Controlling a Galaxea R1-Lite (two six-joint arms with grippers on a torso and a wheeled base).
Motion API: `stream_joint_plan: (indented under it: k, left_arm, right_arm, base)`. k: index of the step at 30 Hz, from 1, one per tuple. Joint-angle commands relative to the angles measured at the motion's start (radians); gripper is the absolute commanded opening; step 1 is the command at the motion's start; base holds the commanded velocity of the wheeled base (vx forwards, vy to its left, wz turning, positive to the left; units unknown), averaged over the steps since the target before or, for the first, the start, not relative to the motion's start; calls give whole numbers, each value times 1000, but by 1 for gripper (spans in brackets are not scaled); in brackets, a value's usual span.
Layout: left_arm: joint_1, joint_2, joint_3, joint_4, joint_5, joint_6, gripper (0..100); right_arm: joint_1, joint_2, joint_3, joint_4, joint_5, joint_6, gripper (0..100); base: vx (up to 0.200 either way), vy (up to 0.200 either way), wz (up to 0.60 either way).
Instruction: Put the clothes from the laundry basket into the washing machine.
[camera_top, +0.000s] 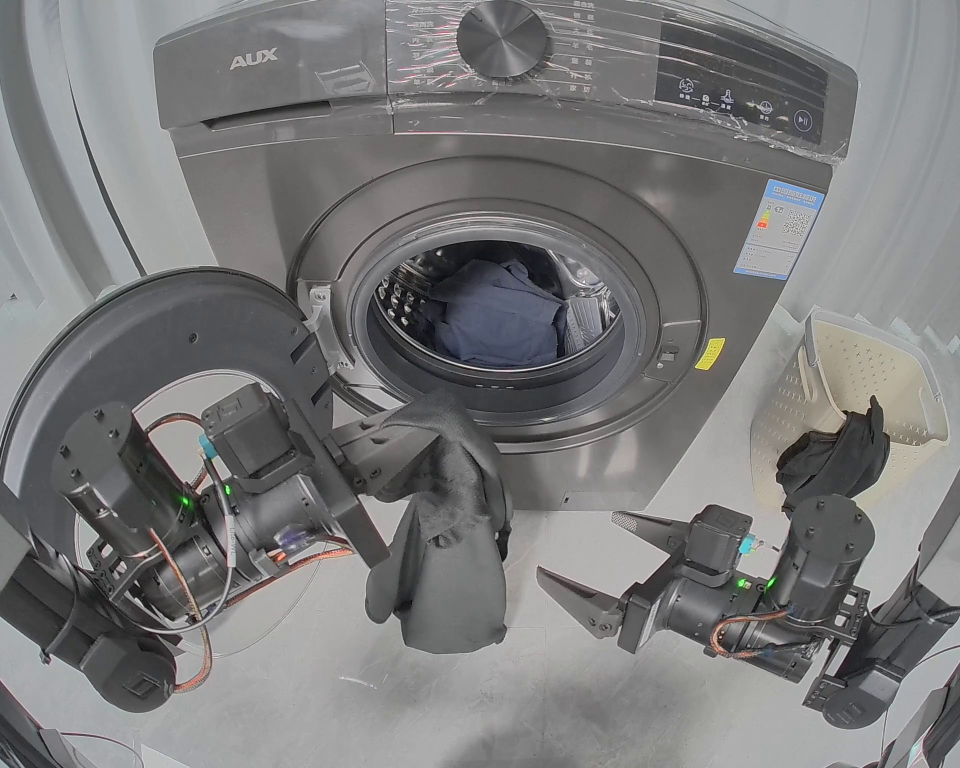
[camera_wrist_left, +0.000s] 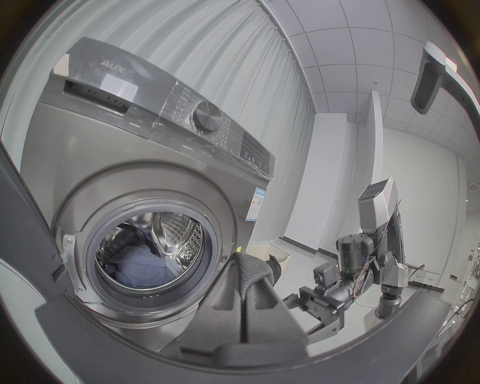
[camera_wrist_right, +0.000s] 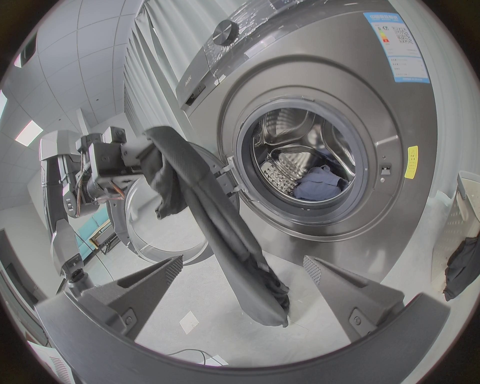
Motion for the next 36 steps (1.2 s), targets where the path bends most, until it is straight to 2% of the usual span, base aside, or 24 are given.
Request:
stream_joint_plan:
  k: [1, 5, 9, 15, 20, 28, 36]
  left_arm:
    - [-1, -43, -4, 2, -3, 0, 0]
    - [0, -55, -17, 2, -3, -2, 0]
    - [0, -75, -40, -1, -3, -29, 0]
    - [0, -94, -59, 1, 2, -37, 0]
    - [0, -94, -75, 1, 6, -38, 0]
    - [5, -108, -118, 4, 19, -63, 0]
    - [23, -115, -136, 5, 19, -74, 0]
  right_arm:
    - [-12, 62, -28, -2, 0, 0, 100]
    - [-23, 71, -45, -2, 2, 0, 100]
    - [-63, 111, -85, -3, 2, -2, 100]
    - [-124, 172, -119, -9, 10, -5, 100]
    - [-124, 203, -111, -14, 11, -5, 100]
    - [-118, 270, -110, -13, 23, -9, 100]
    - [-106, 387, -176, -16, 28, -11, 100]
  base:
    - [0, 0, 0]
    - [0, 0, 0]
    - [0, 0, 0]
    - [0, 0, 0]
    - [0, 0, 0]
    - [0, 0, 0]
    - [0, 0, 0]
